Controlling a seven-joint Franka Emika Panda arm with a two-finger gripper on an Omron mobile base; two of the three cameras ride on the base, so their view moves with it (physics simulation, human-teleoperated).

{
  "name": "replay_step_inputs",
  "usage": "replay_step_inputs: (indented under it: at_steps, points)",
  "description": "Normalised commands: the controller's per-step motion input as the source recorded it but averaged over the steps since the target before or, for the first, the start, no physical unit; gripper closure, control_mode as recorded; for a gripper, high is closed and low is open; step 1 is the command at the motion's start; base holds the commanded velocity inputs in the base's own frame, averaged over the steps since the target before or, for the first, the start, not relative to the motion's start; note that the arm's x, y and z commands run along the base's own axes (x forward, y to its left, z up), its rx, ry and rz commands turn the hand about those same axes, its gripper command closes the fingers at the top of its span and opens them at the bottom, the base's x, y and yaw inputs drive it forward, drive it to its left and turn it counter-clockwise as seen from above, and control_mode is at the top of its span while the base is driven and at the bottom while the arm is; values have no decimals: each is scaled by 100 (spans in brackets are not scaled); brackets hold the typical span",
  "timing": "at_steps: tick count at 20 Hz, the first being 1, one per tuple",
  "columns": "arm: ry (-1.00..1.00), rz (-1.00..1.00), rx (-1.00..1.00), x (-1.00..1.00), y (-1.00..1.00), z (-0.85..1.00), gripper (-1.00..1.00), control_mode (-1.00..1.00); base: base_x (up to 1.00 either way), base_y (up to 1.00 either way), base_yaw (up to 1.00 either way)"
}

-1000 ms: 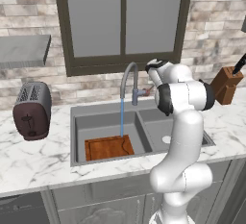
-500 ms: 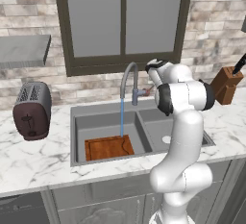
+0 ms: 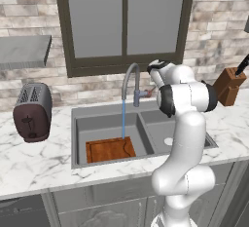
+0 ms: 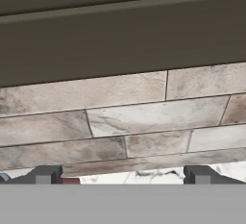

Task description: Turn on the sink faucet with hot water and rinse the cutting board for ten seconds, then turn off the faucet. Push the cutting board to reach the water if necessary.

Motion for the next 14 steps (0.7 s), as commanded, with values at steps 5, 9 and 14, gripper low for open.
replay_step_inputs:
  at_steps: [5,9,14]
  points:
    - [0,0,0,0,0,0,-100,-100,0,0,0]
    - [0,0,0,0,0,0,-100,-100,0,0,0]
    - [0,0,0,0,0,0,-100,-100,0,0,0]
